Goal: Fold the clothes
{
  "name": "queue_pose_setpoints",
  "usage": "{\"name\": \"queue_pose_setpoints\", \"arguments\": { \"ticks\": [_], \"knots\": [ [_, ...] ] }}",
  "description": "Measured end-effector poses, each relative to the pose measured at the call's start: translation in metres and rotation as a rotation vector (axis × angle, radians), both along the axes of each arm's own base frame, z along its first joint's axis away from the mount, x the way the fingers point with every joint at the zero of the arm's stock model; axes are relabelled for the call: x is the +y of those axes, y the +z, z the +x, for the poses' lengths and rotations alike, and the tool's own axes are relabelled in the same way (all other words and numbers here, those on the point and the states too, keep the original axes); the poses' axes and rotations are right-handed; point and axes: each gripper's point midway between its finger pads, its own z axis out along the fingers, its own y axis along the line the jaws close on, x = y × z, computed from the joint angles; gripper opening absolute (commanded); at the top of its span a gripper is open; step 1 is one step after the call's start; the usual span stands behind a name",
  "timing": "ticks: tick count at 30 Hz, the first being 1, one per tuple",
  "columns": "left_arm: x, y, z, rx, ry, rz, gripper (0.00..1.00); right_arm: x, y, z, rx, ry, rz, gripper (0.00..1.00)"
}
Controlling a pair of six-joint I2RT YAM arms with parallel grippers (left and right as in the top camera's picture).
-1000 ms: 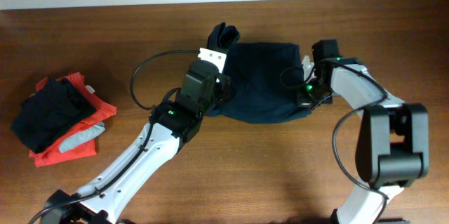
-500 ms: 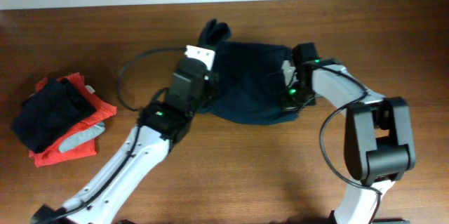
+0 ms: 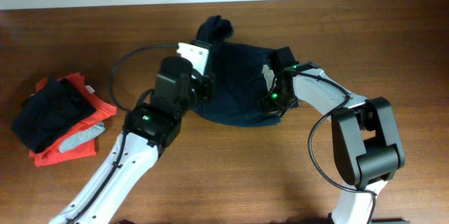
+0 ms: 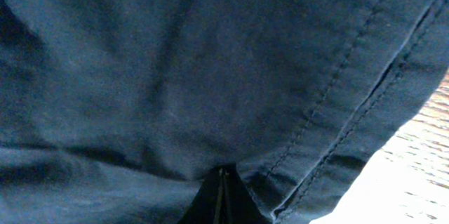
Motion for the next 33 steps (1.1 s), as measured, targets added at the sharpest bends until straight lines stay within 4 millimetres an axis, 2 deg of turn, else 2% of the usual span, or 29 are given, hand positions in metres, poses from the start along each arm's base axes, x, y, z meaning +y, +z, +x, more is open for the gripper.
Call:
{"name": "queue_pose_setpoints", "arguments": {
  "ticks": [4, 9, 17, 22, 26, 31, 33],
  "knots": [
    [-0.026, -0.007, -0.011, 0.022, -0.081, -0.009, 0.01, 0.001, 0.000, 0.000, 0.004, -0.013, 0.004, 0.04],
    [-0.050, -0.031, -0.007, 0.058, -0.118, -0.014, 0.01, 0.001, 0.000, 0.000, 0.006, -0.020, 0.009, 0.04],
    [-0.089, -0.047, -0.008, 0.039, -0.189, -0.032, 0.01, 0.002, 0.000, 0.000, 0.006, -0.020, 0.010, 0.06],
    [-0.096, -0.062, -0.006, 0.060, -0.199, -0.021, 0.01, 0.004, 0.000, -0.001, 0.010, -0.019, 0.019, 0.16],
    [-0.096, -0.061, -0.006, 0.058, -0.199, -0.022, 0.01, 0.004, 0.002, -0.004, 0.032, -0.017, 0.015, 0.19],
    [-0.097, -0.061, -0.007, 0.059, -0.202, -0.024, 0.00, -0.006, 0.005, -0.010, 0.063, -0.021, -0.051, 0.22],
    [-0.096, -0.061, -0.006, 0.058, -0.202, -0.024, 0.00, -0.014, 0.013, -0.007, 0.063, -0.026, -0.104, 0.22]
  ]
}}
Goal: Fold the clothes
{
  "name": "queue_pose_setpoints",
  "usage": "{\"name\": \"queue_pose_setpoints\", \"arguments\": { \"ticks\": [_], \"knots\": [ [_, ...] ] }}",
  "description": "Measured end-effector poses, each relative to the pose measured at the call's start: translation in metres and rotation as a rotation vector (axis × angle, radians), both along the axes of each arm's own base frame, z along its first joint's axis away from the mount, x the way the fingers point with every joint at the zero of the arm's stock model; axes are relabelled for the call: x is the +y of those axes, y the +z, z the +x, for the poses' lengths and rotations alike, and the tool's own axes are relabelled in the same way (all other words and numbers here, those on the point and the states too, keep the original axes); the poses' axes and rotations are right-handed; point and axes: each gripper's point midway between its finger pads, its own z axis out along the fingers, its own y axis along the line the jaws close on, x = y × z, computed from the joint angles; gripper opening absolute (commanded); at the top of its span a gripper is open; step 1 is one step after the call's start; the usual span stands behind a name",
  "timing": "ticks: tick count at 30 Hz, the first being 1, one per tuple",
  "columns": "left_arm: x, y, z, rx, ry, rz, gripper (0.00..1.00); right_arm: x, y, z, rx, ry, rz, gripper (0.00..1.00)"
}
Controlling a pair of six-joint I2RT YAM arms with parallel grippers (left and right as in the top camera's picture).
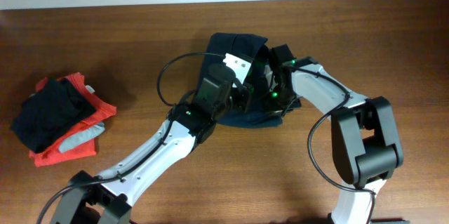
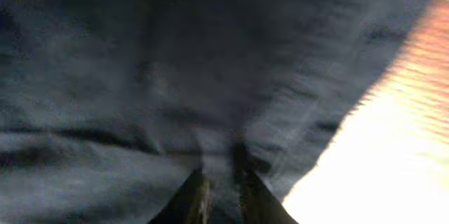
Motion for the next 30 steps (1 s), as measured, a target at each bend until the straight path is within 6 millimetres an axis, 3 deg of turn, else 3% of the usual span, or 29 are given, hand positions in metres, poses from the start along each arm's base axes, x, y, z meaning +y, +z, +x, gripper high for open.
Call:
{"name": "queue_pose_setpoints", "arguments": {
  "ticks": [7, 14, 15, 16, 17, 19, 23, 26, 28, 29, 30],
  "knots": [
    [0.000, 0.000, 0.000, 0.000, 0.000, 0.000, 0.02, -0.023, 0.031, 0.022, -0.049, -0.051, -0.041, 0.23],
    [-0.003, 0.000, -0.002, -0.002, -0.006, -0.001, 0.06, -0.060, 0.069, 0.038, -0.106, -0.150, -0.039, 0.23],
    [-0.006, 0.002, -0.003, -0.007, -0.013, -0.009, 0.11, -0.064, 0.073, 0.038, -0.109, -0.159, -0.039, 0.23],
    [-0.009, 0.004, -0.005, -0.011, -0.019, -0.013, 0.25, -0.065, 0.075, 0.039, -0.110, -0.162, -0.039, 0.23],
    [-0.014, 0.006, -0.007, -0.019, -0.030, -0.022, 0.50, -0.065, 0.076, 0.040, -0.113, -0.164, -0.039, 0.23],
    [-0.027, 0.011, -0.015, -0.029, -0.066, -0.043, 0.80, -0.065, 0.079, 0.041, -0.115, -0.164, -0.038, 0.23],
    [-0.052, 0.019, -0.032, -0.044, -0.156, -0.081, 0.83, -0.065, 0.089, 0.042, -0.115, -0.164, -0.038, 0.23],
    [-0.053, 0.019, -0.034, -0.044, -0.176, -0.082, 0.82, -0.065, 0.100, 0.041, -0.112, -0.164, -0.039, 0.23],
    [-0.044, 0.017, -0.027, -0.038, -0.154, -0.073, 0.81, -0.065, 0.108, 0.038, -0.100, -0.163, -0.041, 0.24],
    [-0.038, 0.015, -0.023, -0.034, -0.134, -0.063, 0.81, -0.065, 0.110, 0.037, -0.095, -0.161, -0.038, 0.32],
    [-0.012, 0.010, -0.007, -0.021, -0.055, -0.028, 0.81, -0.062, 0.111, 0.033, -0.079, -0.154, -0.024, 0.32]
  ]
}}
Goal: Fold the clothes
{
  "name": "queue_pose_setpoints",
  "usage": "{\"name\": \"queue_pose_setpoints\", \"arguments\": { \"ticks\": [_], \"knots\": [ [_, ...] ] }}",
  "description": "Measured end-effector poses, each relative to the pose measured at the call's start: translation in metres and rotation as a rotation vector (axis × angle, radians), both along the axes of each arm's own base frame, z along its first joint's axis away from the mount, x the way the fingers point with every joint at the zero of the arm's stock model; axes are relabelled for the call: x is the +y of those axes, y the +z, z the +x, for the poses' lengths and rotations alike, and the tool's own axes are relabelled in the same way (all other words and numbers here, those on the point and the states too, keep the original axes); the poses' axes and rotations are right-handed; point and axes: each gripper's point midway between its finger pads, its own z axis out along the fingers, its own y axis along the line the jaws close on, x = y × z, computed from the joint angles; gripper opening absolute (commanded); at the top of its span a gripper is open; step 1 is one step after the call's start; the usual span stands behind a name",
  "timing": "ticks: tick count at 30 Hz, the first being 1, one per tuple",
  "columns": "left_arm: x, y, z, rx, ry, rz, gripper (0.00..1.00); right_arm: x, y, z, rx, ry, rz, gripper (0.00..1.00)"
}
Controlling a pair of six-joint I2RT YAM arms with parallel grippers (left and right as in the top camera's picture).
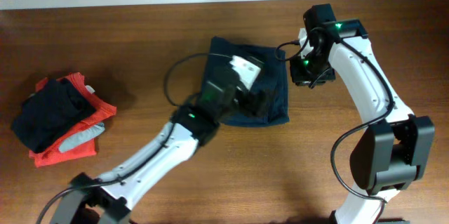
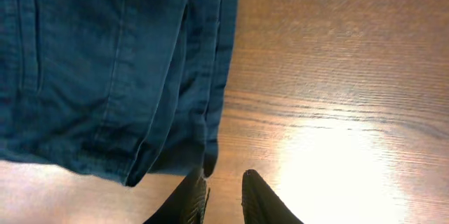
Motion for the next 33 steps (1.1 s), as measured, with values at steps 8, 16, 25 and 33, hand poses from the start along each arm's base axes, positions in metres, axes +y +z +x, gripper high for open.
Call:
{"name": "queue_pose_setpoints", "arguments": {
  "ticks": [8, 16, 25, 33],
  "knots": [
    [0.126, -0.027, 0.033, 0.120, 0.347, 0.200, 0.81, 0.039, -0.010, -0.016, 0.063, 0.057, 0.236, 0.33],
    [0.143, -0.034, 0.034, 0.146, 0.389, 0.230, 0.81, 0.073, -0.072, -0.059, 0.183, 0.052, 0.480, 0.33],
    [0.143, -0.034, 0.033, 0.150, 0.389, 0.233, 0.82, 0.085, -0.089, -0.065, 0.169, 0.037, 0.571, 0.45],
    [0.144, -0.035, 0.033, 0.154, 0.389, 0.236, 0.82, 0.104, -0.088, -0.056, 0.119, 0.071, 0.584, 0.34]
  ]
}}
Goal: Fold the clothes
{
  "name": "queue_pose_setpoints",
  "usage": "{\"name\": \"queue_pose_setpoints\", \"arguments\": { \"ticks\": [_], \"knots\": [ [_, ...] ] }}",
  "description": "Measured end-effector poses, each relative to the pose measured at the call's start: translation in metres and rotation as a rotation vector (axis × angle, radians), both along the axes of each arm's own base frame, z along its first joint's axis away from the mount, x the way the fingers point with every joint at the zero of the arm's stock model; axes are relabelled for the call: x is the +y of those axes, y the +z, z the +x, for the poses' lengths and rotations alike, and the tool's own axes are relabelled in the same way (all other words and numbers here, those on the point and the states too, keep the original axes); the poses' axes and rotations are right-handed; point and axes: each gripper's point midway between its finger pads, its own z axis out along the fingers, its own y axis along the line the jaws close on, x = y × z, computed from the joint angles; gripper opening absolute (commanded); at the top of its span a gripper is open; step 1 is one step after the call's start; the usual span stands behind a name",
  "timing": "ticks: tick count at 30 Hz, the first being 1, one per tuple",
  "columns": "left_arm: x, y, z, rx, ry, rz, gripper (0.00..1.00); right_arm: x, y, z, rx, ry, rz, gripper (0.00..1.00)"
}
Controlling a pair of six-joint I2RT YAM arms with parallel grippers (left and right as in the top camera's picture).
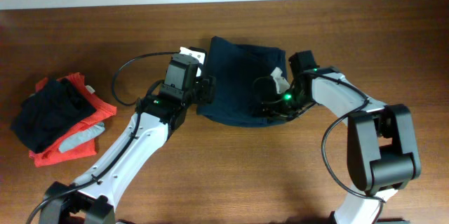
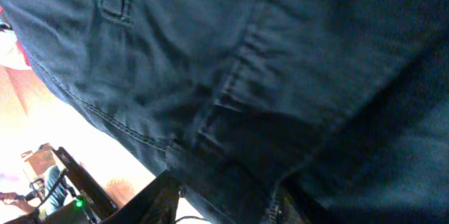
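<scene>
A dark navy garment (image 1: 238,66) lies folded into a rough rectangle at the middle of the wooden table. My left gripper (image 1: 208,89) is at the garment's left edge; the overhead view does not show how its fingers stand. My right gripper (image 1: 265,104) is low over the garment's front right part. In the right wrist view the navy cloth (image 2: 231,55), with its seams and a belt loop, fills the frame. There the right gripper (image 2: 224,203) is open wide, its fingers (image 2: 160,199) spread with cloth lying between them.
A pile of clothes (image 1: 59,119) in red, black and grey sits at the table's left side. The table (image 1: 224,182) is brown wood, with a pale wall along its far edge.
My right gripper was over bare table off the garment's right edge, its jaws narrow; now it is on the garment's front right with jaws wide. My left gripper went from the garment's top to its left edge.
First the garment lay spread out with both grippers on it, the right one shut on cloth. Then the cloth was drawn over itself with my left arm across it. Then it lay folded, my right gripper off to the right. Now both grippers are at its edges.
</scene>
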Motion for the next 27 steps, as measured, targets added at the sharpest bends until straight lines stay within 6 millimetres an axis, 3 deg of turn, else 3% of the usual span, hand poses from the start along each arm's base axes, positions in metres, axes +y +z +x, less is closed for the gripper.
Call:
{"name": "queue_pose_setpoints", "arguments": {
  "ticks": [2, 8, 11, 14, 16, 18, 20, 24, 27],
  "knots": [
    [0.000, -0.001, -0.001, 0.005, 0.000, 0.002, 0.81, 0.007, -0.001, 0.001, -0.010, 0.012, 0.003, 0.04],
    [0.001, -0.003, -0.002, 0.013, 0.000, 0.006, 0.82, 0.012, -0.004, 0.004, -0.004, -0.003, 0.009, 0.04],
    [0.001, -0.003, -0.003, 0.016, 0.000, 0.007, 0.82, 0.005, 0.009, 0.010, 0.006, -0.015, 0.005, 0.04],
    [0.001, -0.003, -0.003, 0.016, 0.000, 0.007, 0.82, -0.008, 0.041, 0.027, -0.014, -0.009, -0.045, 0.04],
    [0.002, -0.003, -0.003, 0.017, 0.001, 0.008, 0.81, -0.018, 0.073, 0.048, -0.090, 0.004, -0.114, 0.04],
    [0.002, -0.003, -0.003, 0.017, 0.002, 0.010, 0.81, -0.033, 0.105, 0.073, -0.204, -0.004, -0.216, 0.04],
    [0.002, -0.003, -0.003, 0.018, 0.002, 0.010, 0.81, -0.053, 0.117, 0.083, -0.264, -0.020, -0.335, 0.04],
    [0.003, -0.005, -0.004, 0.024, 0.002, 0.014, 0.82, -0.112, 0.100, 0.084, -0.233, -0.077, -0.605, 0.04],
    [0.003, -0.005, -0.004, 0.025, 0.002, 0.014, 0.82, -0.156, 0.075, 0.087, -0.187, -0.129, -0.748, 0.04]
  ]
}}
